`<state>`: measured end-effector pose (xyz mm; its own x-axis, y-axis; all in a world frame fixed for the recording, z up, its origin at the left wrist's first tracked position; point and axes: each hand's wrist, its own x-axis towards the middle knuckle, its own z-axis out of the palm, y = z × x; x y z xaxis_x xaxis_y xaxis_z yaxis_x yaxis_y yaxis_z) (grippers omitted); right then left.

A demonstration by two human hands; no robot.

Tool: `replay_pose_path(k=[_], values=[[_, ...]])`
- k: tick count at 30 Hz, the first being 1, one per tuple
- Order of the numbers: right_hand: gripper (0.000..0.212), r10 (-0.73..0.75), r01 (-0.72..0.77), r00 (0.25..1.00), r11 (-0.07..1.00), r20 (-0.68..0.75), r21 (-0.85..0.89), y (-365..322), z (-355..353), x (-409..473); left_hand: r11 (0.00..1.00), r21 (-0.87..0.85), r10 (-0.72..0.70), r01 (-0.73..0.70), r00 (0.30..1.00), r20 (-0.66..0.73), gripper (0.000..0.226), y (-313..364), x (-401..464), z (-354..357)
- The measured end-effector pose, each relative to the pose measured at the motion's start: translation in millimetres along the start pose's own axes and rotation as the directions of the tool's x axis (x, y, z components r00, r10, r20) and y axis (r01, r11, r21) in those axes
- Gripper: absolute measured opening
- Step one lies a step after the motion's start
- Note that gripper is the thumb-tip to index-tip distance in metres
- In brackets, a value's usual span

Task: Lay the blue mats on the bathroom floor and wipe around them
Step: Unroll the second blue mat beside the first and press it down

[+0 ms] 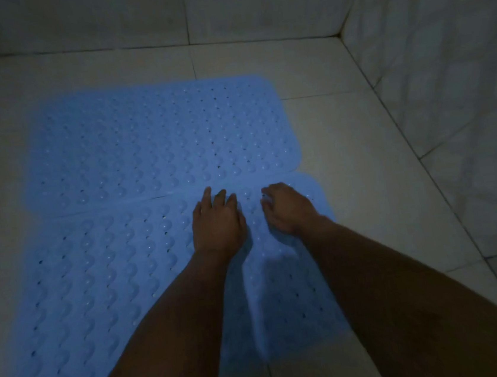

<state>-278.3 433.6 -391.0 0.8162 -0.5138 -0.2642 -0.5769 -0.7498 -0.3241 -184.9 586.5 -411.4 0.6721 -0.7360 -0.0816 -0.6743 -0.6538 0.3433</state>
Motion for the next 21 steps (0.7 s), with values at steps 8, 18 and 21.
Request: replay_pose_path(k=[8,18,21], values=[[0.091,-0.031,0.021,0.997,0.990,-0.073,-0.140,-15,102,-36,1.000,0.027,-0.005,0.008,0.995,-0.102,0.068,-40,-24,6],[0.084,-0.066,0.033,0.973,0.988,-0.221,-0.154,-14,113,-37,0.998,0.068,0.028,-0.017,0.988,-0.152,0.051,-55,-8,22],[0.090,-0.066,0.030,0.977,0.984,-0.202,-0.176,-14,113,-35,0.997,0.068,0.037,-0.026,0.986,-0.160,0.050,-59,-5,24]])
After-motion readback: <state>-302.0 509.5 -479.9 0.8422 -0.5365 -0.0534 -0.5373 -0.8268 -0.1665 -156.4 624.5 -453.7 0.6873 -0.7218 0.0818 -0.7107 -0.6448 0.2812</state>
